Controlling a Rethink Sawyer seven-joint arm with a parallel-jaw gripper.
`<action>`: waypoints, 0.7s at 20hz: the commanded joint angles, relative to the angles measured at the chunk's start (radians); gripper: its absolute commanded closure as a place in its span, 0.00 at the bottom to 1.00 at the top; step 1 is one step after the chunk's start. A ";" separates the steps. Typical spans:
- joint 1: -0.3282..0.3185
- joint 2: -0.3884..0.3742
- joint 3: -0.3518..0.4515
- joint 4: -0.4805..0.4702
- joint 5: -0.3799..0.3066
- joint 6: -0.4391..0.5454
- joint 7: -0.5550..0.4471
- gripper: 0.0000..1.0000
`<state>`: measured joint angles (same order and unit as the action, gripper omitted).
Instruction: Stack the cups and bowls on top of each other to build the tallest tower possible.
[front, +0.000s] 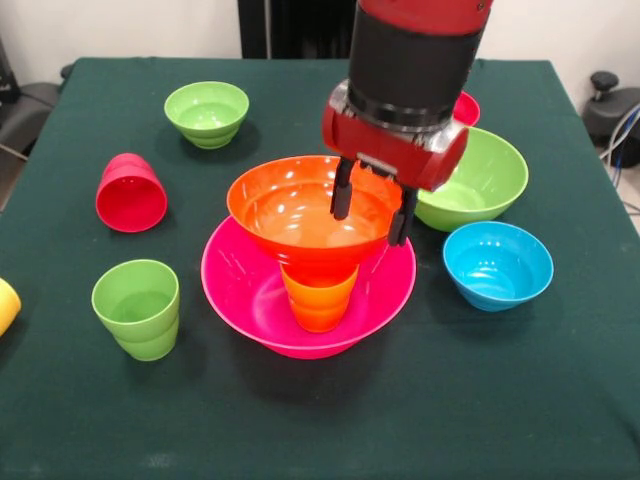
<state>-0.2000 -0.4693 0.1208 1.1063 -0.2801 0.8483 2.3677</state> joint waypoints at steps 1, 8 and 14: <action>0.056 -0.141 -0.002 0.180 -0.005 0.044 -0.023 0.00; 0.048 -0.187 -0.003 0.246 0.000 0.025 -0.027 0.00; 0.065 -0.232 -0.021 0.304 0.009 0.041 0.005 0.00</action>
<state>-0.1595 -0.6697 0.0957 1.2552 -0.2689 0.8483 2.3677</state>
